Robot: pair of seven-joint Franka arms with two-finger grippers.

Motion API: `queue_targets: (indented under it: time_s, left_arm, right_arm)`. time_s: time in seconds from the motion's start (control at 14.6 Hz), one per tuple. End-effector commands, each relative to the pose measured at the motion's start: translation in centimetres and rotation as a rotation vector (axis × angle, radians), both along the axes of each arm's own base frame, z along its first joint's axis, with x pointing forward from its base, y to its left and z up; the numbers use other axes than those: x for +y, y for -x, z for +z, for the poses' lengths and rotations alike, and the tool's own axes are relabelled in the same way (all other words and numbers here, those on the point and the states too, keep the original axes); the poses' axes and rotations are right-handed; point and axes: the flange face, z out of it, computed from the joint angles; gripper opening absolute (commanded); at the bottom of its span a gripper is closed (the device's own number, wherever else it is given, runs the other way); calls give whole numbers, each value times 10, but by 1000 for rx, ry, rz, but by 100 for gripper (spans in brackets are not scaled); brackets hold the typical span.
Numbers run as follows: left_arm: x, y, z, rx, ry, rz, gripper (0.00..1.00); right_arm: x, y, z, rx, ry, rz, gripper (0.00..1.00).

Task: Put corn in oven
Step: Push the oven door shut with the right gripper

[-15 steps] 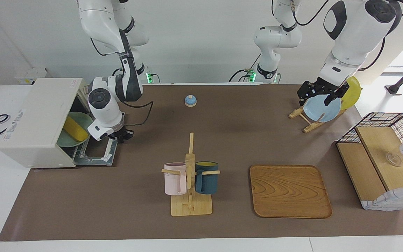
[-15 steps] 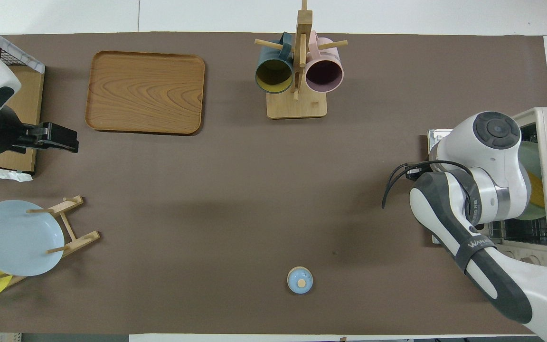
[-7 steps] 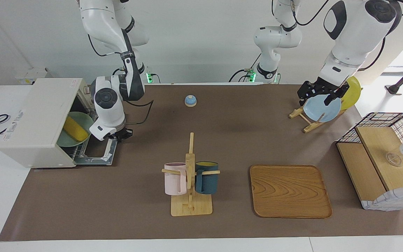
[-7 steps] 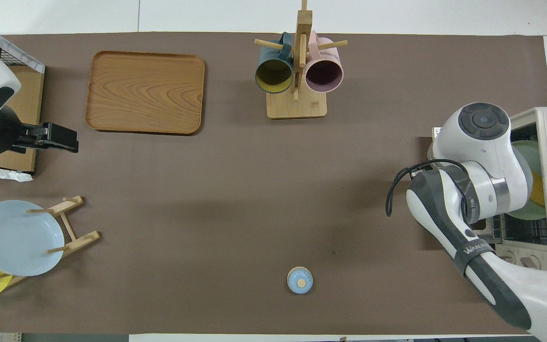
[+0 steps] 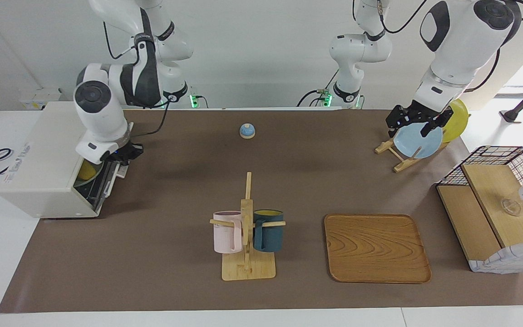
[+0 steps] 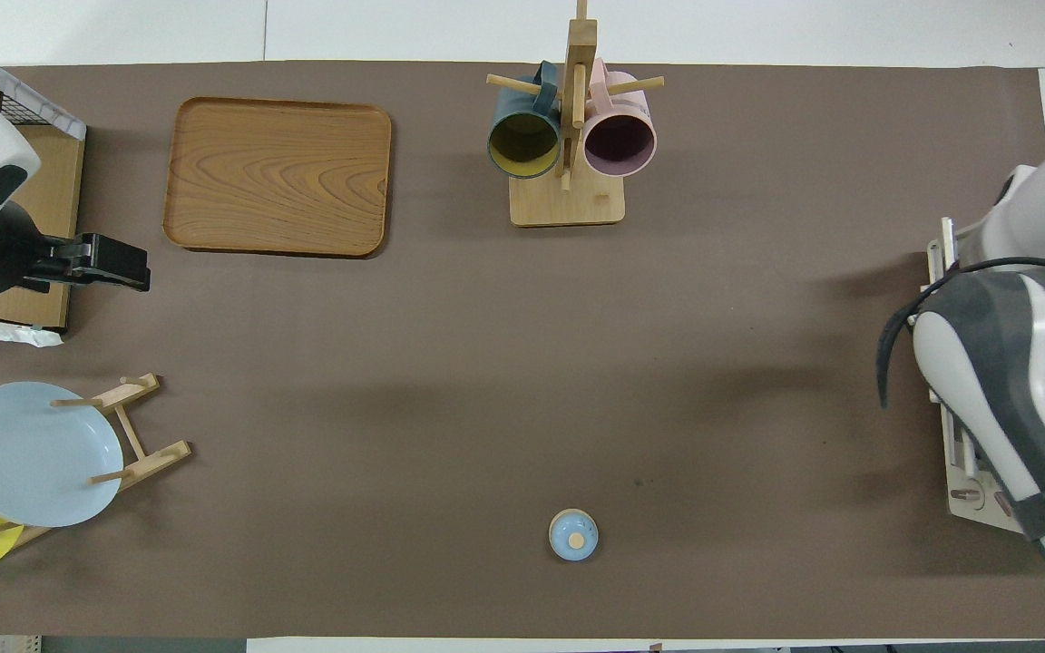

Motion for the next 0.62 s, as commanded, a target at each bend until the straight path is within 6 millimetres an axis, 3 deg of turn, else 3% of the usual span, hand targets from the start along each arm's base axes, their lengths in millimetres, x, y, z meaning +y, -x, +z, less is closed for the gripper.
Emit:
queue_targets:
  time_s: [0.0, 0.55]
  left_arm:
    - [4, 6, 2, -4, -11, 3, 100]
    - [4, 6, 3, -5, -11, 3, 100]
  right_arm:
    - [-44, 0, -16, 26, 13, 22, 0]
    - [-47, 9, 14, 25, 4, 58, 0]
